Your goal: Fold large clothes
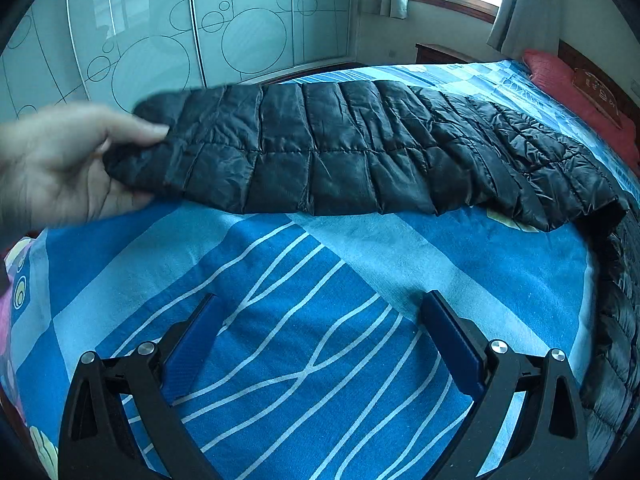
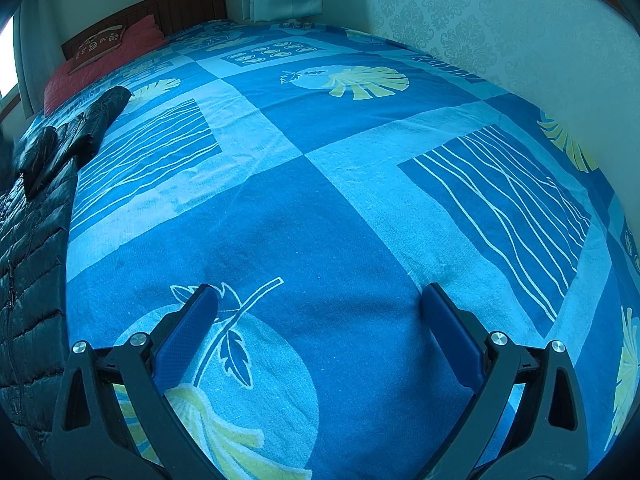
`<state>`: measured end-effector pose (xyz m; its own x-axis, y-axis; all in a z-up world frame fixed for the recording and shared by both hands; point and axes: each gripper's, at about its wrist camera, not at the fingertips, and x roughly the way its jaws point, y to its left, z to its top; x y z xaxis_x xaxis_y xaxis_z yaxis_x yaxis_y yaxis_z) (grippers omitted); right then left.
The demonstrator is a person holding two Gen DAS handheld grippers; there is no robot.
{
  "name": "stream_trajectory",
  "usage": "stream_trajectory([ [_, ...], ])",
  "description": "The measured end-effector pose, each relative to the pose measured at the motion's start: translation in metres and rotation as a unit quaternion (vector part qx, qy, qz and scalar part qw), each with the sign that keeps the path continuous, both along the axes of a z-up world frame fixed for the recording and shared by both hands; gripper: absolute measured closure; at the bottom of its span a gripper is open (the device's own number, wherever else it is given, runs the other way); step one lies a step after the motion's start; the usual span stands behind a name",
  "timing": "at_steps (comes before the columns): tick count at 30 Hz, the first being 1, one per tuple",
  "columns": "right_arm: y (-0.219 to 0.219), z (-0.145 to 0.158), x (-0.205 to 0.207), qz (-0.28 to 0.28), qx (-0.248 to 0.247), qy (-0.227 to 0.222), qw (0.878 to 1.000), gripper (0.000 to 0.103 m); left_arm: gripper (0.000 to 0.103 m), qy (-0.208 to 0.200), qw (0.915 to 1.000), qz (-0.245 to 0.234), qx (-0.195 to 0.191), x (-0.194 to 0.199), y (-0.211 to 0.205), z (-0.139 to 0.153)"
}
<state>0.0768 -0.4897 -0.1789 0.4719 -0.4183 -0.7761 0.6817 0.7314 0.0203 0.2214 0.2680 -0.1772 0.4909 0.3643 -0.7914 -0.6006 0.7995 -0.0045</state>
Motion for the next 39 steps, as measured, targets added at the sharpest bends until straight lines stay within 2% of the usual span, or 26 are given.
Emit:
stream_trajectory([
  [39, 0.0023, -0.0024, -0.0011, 0.000, -0.001, -0.001, 1.000, 0.002, 0.004, 0.001, 1.0000, 0.001, 0.000, 0.0004, -0.0003, 0.0000],
])
